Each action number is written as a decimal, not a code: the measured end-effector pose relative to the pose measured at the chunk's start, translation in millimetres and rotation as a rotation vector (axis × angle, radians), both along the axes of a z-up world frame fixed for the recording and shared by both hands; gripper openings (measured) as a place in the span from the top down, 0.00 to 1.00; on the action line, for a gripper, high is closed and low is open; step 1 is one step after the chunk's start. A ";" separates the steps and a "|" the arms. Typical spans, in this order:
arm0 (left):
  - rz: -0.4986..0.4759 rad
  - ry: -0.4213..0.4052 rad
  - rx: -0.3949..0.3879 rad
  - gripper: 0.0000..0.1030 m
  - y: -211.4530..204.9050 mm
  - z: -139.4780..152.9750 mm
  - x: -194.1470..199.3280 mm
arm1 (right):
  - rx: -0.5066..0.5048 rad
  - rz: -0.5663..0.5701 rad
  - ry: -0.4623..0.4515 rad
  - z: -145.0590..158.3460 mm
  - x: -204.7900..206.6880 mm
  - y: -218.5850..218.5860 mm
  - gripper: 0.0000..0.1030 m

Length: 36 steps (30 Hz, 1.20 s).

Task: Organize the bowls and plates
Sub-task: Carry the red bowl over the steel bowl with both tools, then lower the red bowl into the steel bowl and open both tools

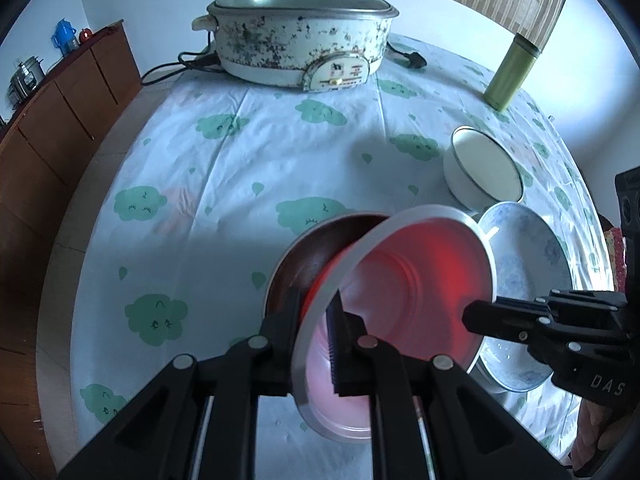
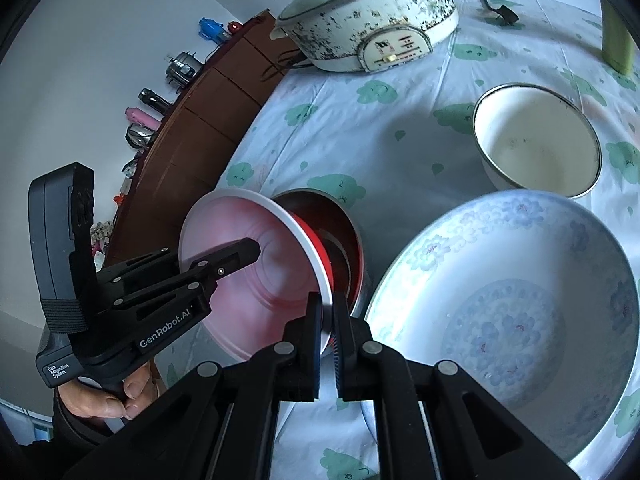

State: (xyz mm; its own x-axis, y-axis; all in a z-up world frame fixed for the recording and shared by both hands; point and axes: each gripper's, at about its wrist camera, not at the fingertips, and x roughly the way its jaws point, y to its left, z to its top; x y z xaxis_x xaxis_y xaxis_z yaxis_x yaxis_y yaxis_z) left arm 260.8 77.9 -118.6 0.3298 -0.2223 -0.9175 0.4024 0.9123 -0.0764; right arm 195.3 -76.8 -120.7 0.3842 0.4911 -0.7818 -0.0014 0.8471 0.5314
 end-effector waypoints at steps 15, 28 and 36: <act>-0.007 -0.003 0.028 0.83 0.9 -9.8 6.0 | -0.052 -0.005 -0.031 -3.7 2.5 9.7 0.92; -0.050 -0.042 -0.007 0.29 -11.4 5.8 -3.5 | -0.014 -0.027 -0.065 0.2 0.2 9.3 0.78; -0.003 -0.174 0.009 0.25 -1.0 39.4 -4.3 | -0.008 -0.095 -0.180 36.9 -12.9 -1.9 0.51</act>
State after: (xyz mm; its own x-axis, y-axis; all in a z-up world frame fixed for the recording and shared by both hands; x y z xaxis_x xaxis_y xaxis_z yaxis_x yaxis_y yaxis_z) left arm 256.6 76.9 -79.1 0.4833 -0.2155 -0.8485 0.4120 0.9112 0.0032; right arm 182.4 -78.7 -83.8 0.5623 0.4399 -0.7003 -0.0153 0.8522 0.5230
